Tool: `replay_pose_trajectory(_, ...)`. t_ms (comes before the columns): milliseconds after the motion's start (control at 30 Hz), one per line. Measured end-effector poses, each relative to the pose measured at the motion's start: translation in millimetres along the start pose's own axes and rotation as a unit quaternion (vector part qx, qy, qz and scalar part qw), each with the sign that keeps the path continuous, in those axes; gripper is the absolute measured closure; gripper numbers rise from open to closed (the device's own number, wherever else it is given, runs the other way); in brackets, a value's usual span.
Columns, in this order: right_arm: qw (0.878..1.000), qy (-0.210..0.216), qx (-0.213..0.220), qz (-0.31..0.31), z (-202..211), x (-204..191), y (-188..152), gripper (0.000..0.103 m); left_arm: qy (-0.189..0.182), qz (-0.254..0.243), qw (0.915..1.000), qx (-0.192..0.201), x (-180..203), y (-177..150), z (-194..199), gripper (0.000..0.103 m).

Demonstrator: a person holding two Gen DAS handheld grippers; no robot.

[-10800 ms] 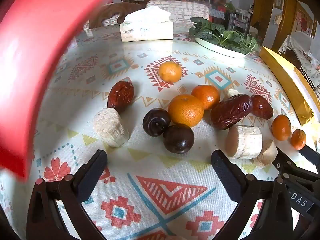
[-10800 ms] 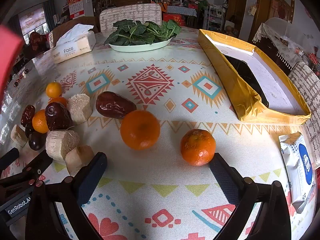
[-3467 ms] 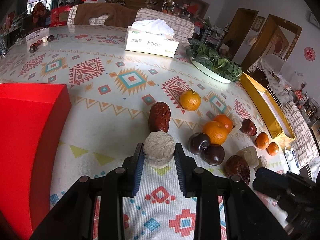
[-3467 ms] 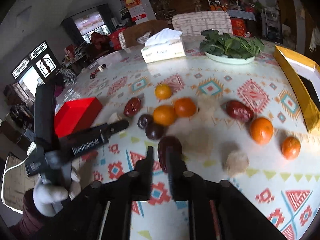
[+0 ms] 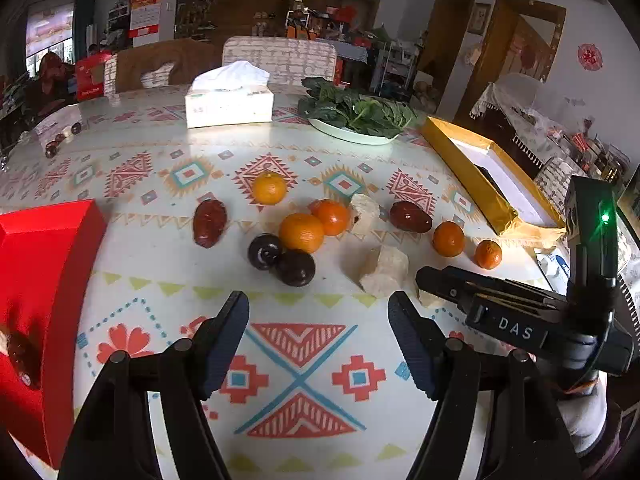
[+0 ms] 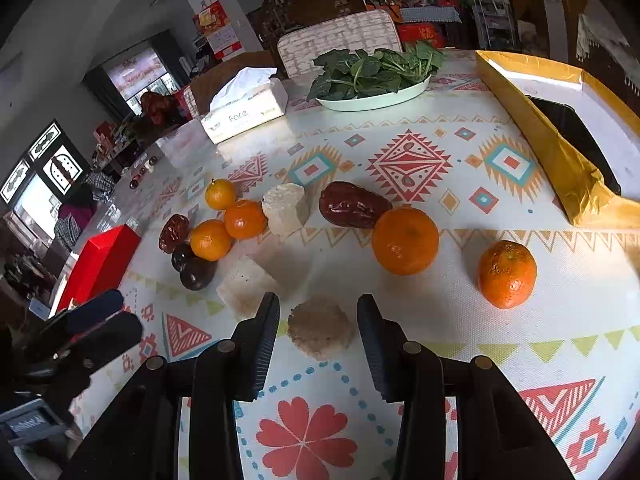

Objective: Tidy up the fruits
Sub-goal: 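Move both open tools back over the remaining fruit, then grasp a white cube-shaped piece with the left tool while the right grasps a round beige slice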

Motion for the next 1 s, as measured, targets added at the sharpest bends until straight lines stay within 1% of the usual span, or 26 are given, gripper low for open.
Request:
replay_pose_trajectory(33, 1.000, 0.000, 0.000, -0.001, 0, 0, 0, 0.069, -0.003, -0.002, 1.0000, -0.001, 2, 1, -3, 0.031)
replay_pose_trajectory(167, 1.000, -0.003, 0.010, -0.013, 4, 5, 0, 0.069, -0.009, -0.021, 0.9997, -0.004, 10, 11, -15, 0.031)
replay_pose_trajectory(233, 1.000, -0.006, 0.016, -0.021, 7, 8, 2, 0.069, -0.010, -0.039, 0.9992, 0.002, 18, 15, -19, 0.031)
replay_pose_trajectory(333, 0.999, -0.009, 0.023, -0.037, 11, 15, 5, 0.069, -0.009, -0.079, 0.9968, 0.003, 32, 24, -30, 0.032)
replay_pose_trajectory(367, 0.999, -0.009, 0.023, -0.043, 12, 18, 6, 0.069, -0.007, -0.092, 0.9957, 0.000, 36, 27, -36, 0.032)
replay_pose_trajectory(467, 0.998, -0.008, 0.026, -0.061, 14, 24, 8, 0.069, -0.020, -0.108, 0.9939, -0.014, 43, 31, -52, 0.032)
replay_pose_trajectory(533, 0.997, -0.008, 0.028, -0.070, 15, 28, 9, 0.069, -0.022, -0.113, 0.9929, -0.029, 44, 30, -64, 0.035)
replay_pose_trajectory(567, 0.997, -0.010, 0.028, -0.073, 16, 29, 10, 0.069, -0.026, -0.114, 0.9925, -0.035, 45, 29, -69, 0.037)
replay_pose_trajectory(600, 0.997, -0.007, 0.027, -0.078, 16, 31, 10, 0.069, -0.027, -0.114, 0.9923, -0.039, 45, 27, -72, 0.043)
replay_pose_trajectory(633, 0.996, -0.006, 0.027, -0.080, 16, 32, 10, 0.069, -0.029, -0.113, 0.9921, -0.045, 45, 25, -76, 0.054)
replay_pose_trajectory(667, 0.996, -0.006, 0.027, -0.081, 17, 32, 10, 0.069, -0.035, -0.112, 0.9919, -0.048, 46, 24, -78, 0.060)
replay_pose_trajectory(700, 0.996, -0.006, 0.027, -0.080, 17, 32, 10, 0.069, -0.030, -0.112, 0.9923, -0.044, 46, 24, -78, 0.067)
replay_pose_trajectory(867, 0.997, -0.006, 0.028, -0.076, 17, 32, 9, 0.069, -0.030, -0.074, 0.9964, -0.030, 33, 23, -69, 0.067)
replay_pose_trajectory(1000, 0.997, -0.005, 0.030, -0.071, 17, 29, 10, 0.069, -0.024, -0.047, 0.9986, -0.004, 18, 22, -43, 0.067)
Point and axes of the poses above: each gripper's, at about its wrist camera, not at the fingertips, and z roughly against the way its jaws point, x to its right, y to its top, the point moved 5 cm from there along -z, roughly the way its jaws point, and after that the axes turned 15 degrees about -z, right-handed, at the moved point
